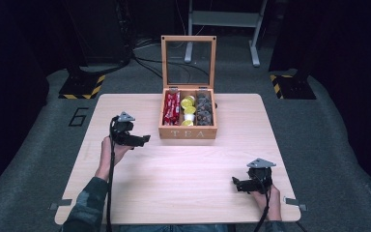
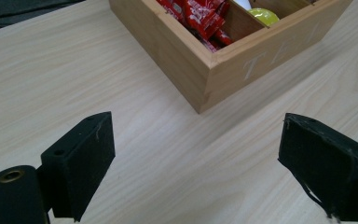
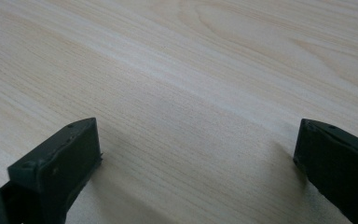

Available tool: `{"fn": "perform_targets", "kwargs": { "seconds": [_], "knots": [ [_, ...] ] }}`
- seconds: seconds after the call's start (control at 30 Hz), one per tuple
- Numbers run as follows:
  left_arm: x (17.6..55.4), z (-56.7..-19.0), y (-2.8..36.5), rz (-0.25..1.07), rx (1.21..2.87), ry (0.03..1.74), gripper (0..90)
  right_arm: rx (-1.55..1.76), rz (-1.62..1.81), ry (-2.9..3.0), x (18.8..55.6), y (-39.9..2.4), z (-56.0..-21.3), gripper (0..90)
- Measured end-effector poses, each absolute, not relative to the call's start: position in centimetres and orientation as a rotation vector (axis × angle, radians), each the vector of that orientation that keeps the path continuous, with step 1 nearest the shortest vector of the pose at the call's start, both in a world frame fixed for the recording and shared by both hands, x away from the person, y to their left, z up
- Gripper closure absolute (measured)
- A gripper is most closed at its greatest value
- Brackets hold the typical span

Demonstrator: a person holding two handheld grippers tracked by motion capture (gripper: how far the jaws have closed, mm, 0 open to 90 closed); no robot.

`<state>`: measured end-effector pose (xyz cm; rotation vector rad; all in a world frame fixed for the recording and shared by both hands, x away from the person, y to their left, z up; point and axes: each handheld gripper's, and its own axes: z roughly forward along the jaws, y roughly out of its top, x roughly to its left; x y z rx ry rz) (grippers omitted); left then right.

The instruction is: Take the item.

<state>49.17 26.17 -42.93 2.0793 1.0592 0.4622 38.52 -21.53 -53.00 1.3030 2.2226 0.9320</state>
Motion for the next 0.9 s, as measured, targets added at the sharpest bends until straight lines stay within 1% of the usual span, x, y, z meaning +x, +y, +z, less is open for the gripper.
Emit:
{"fn": "perform_targets", "kwargs": {
  "seconds": [0.37, 0.9],
  "knots": [
    [50.8, -42.5, 24.8, 0.446, 2.084, 1.035, 9.5, 1.304, 0.933, 2.222, 38.5, -21.5, -53.0, 0.0],
    [54.4, -41.1, 22.6, 0.431, 2.082, 1.03, 8.6, 1.31, 0.931, 2.22, 38.5, -21.5, -53.0, 0.0]
  ]
}}
